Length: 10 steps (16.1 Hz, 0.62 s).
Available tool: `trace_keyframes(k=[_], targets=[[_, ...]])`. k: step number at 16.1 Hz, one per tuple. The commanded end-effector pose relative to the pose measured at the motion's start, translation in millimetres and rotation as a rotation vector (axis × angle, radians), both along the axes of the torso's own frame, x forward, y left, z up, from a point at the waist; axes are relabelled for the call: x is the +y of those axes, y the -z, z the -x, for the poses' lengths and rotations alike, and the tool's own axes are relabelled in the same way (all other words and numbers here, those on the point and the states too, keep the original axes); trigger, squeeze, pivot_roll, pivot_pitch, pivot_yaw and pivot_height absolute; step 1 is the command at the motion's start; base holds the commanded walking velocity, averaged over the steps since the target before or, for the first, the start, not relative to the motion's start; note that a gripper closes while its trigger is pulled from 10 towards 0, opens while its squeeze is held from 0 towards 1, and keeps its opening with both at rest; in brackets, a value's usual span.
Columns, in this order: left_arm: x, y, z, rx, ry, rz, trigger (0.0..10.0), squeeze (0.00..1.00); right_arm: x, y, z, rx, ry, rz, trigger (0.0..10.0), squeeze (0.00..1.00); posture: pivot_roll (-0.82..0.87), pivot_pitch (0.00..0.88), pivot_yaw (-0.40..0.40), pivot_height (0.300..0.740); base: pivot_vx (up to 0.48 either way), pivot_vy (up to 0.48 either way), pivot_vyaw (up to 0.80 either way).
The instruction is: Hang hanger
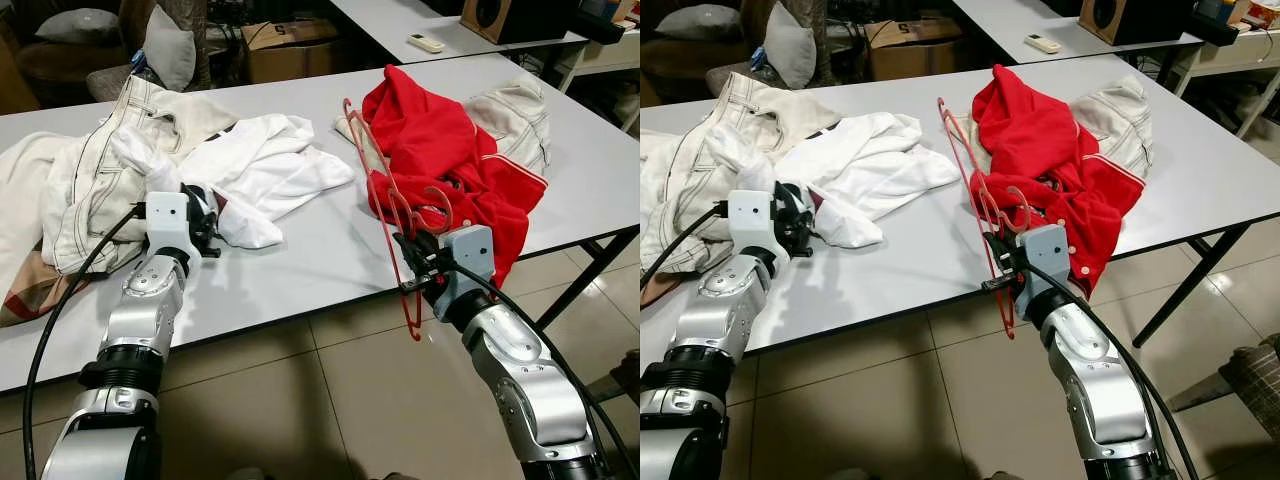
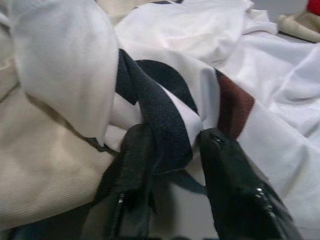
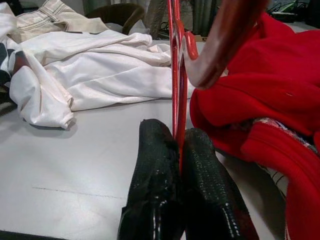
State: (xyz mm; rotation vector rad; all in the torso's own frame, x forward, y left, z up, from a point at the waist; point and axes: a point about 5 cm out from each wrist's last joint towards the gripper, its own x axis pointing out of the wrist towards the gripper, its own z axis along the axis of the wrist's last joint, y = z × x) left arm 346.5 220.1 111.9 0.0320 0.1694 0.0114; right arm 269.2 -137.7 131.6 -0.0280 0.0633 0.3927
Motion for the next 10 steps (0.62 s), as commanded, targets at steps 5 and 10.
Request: trace_keyframes(k=[5,10], targets=[[13.1,-2,-3.3,-0.027,-0.106,-0.015,0.0,0.0,-3.4,-3,-0.5,-0.02,0.023,0.003,10.0,0.0,-0.06,0.01,0.051,0.74,0.0,0.0,0.0],[20.8,-19,-1.7,-0.132,-0.078,0.027,0.0,0.0,-3.6,-2,-0.5,-0.017,0.034,-0.013,10.0,0.0,-0.06,0.008,0.052,0.74,0.0,0.0,0.0]])
